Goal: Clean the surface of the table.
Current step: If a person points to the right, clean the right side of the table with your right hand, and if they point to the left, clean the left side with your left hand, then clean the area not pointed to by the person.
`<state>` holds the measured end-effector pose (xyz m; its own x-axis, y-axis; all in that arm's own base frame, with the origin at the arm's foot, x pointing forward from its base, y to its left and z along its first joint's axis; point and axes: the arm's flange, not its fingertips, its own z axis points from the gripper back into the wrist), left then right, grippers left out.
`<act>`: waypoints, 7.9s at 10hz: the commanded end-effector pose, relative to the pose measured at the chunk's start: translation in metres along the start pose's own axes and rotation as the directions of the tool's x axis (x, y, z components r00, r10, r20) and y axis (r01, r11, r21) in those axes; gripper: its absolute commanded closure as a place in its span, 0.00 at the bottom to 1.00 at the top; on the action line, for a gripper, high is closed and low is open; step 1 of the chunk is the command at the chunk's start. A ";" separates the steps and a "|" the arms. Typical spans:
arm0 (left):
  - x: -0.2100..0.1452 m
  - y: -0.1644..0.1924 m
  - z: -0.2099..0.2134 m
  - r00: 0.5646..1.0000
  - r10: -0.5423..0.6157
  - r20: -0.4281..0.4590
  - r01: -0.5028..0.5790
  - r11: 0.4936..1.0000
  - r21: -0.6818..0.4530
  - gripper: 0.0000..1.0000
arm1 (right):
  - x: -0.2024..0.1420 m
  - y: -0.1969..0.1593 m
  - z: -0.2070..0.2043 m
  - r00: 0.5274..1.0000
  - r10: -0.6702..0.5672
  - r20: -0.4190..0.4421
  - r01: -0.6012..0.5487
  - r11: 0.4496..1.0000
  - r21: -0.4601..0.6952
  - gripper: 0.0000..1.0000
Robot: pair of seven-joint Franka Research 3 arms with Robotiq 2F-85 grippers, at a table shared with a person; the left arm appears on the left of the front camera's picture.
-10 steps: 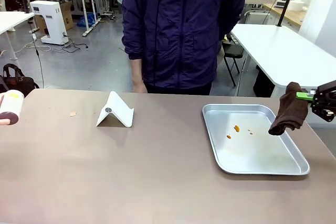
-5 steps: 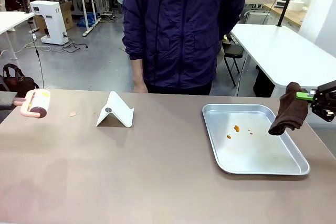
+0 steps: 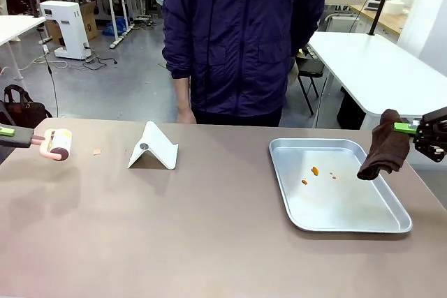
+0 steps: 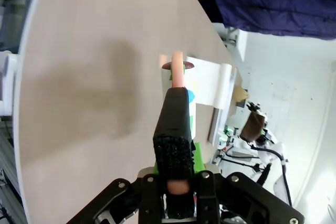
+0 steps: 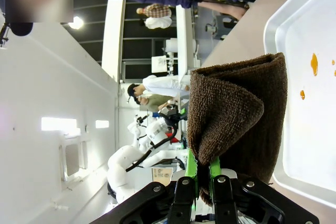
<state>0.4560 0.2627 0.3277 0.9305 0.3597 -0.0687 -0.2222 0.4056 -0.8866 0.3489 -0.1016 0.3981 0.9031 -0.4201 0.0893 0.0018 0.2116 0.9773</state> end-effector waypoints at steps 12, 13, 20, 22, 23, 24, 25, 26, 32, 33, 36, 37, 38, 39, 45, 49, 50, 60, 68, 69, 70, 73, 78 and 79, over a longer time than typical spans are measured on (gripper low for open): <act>0.039 -0.004 -0.087 0.997 0.057 -0.053 -0.046 0.981 0.186 0.78 | -0.001 0.004 0.001 1.000 -0.010 -0.004 0.010 1.000 0.010 1.00; 0.043 -0.009 -0.094 0.997 0.059 -0.059 -0.046 0.979 0.200 0.78 | -0.001 0.004 0.001 1.000 -0.010 -0.004 0.010 1.000 0.010 1.00; 0.051 -0.045 -0.135 0.991 -0.035 -0.127 0.057 0.983 0.174 0.78 | -0.001 0.004 0.001 1.000 -0.010 -0.004 0.010 1.000 0.010 1.00; 0.033 -0.065 -0.125 0.983 -0.118 -0.140 0.130 0.988 0.077 0.78 | -0.001 0.004 0.001 1.000 -0.010 -0.004 0.010 1.000 0.010 1.00; 0.016 -0.082 -0.110 0.973 -0.183 -0.139 0.186 0.983 0.007 0.78 | -0.001 0.004 0.001 1.000 -0.010 -0.004 0.010 1.000 0.010 1.00; -0.003 -0.098 -0.093 0.962 -0.240 -0.132 0.235 0.971 -0.050 0.78 | -0.001 0.004 0.001 1.000 -0.010 -0.004 0.010 1.000 0.010 1.00; -0.019 -0.109 -0.078 0.952 -0.285 -0.113 0.278 0.957 -0.079 0.78 | -0.001 0.004 0.001 1.000 -0.010 -0.004 0.010 1.000 0.010 1.00; -0.037 -0.115 -0.065 0.942 -0.319 -0.102 0.310 0.946 -0.092 0.78 | -0.001 0.004 0.001 1.000 -0.010 -0.004 0.010 1.000 0.010 1.00; -0.166 -0.061 0.015 0.923 -0.352 -0.153 0.322 0.927 -0.193 0.78 | -0.001 0.004 0.001 1.000 -0.010 -0.004 0.010 1.000 0.010 1.00; -0.179 -0.047 0.023 0.933 -0.342 -0.116 0.313 0.926 -0.211 0.78 | -0.001 0.004 0.001 1.000 -0.010 -0.004 0.010 1.000 0.010 1.00; -0.195 -0.025 0.031 0.961 -0.271 -0.064 0.245 0.932 -0.268 0.78 | -0.001 0.004 0.001 1.000 -0.010 -0.004 0.010 1.000 0.010 1.00; -0.192 -0.029 0.032 0.951 -0.296 -0.093 0.269 0.935 -0.232 0.78 | -0.001 0.004 0.001 1.000 -0.010 -0.004 0.010 1.000 0.010 1.00; -0.192 -0.029 0.032 0.951 -0.296 -0.093 0.269 0.935 -0.232 0.78 | -0.001 0.004 0.001 1.000 -0.010 -0.004 0.010 1.000 0.010 1.00; -0.192 -0.029 0.032 0.951 -0.296 -0.093 0.269 0.935 -0.232 0.78 | -0.001 0.004 0.001 1.000 -0.010 -0.004 0.010 1.000 0.010 1.00; -0.192 -0.029 0.032 0.951 -0.296 -0.093 0.269 0.935 -0.232 0.78 | -0.001 0.004 0.001 1.000 -0.010 -0.004 0.010 1.000 0.010 1.00; -0.192 -0.029 0.032 0.951 -0.296 -0.093 0.269 0.935 -0.232 0.78 | 0.000 0.000 0.000 1.000 0.000 0.000 0.000 1.000 0.000 0.90; -0.192 -0.027 0.030 0.952 -0.290 -0.093 0.262 0.936 -0.235 0.78 | -0.010 0.006 0.009 0.999 0.030 0.019 -0.030 0.999 -0.024 0.90; -0.191 -0.030 0.027 0.949 -0.298 -0.103 0.268 0.935 -0.232 0.78 | 0.101 0.047 -0.095 0.842 -0.003 -0.539 -0.400 0.668 -0.627 0.90; -0.191 -0.030 0.027 0.949 -0.298 -0.103 0.268 0.935 -0.232 0.78 | 0.114 -0.025 -0.208 0.925 0.033 -0.379 -0.335 0.540 -0.772 0.90; -0.191 -0.030 0.027 0.949 -0.298 -0.103 0.268 0.935 -0.232 0.78 | 0.110 -0.032 -0.218 0.928 0.016 -0.373 -0.310 0.590 -0.745 0.90; -0.191 -0.030 0.027 0.949 -0.298 -0.103 0.268 0.935 -0.232 0.78 | 0.107 -0.038 -0.227 0.924 -0.006 -0.382 -0.295 0.625 -0.723 0.90; -0.191 -0.030 0.027 0.949 -0.298 -0.103 0.268 0.935 -0.232 0.78 | 0.092 -0.052 -0.257 0.895 -0.038 -0.444 -0.287 0.713 -0.640 0.90; -0.191 -0.030 0.027 0.949 -0.298 -0.103 0.268 0.935 -0.232 0.78 | 0.055 -0.042 -0.285 0.755 0.023 -0.655 -0.504 0.660 -0.557 0.90; -0.191 -0.030 0.027 0.949 -0.298 -0.103 0.268 0.935 -0.232 0.78 | 0.054 -0.045 -0.280 0.745 0.012 -0.667 -0.537 0.605 -0.588 0.90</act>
<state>0.2793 0.2036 0.3772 0.9800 0.1344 0.1469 0.1031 0.2885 -0.9519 0.5220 0.1212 0.3032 0.9672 0.2493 -0.0497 -0.1936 0.8492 0.4912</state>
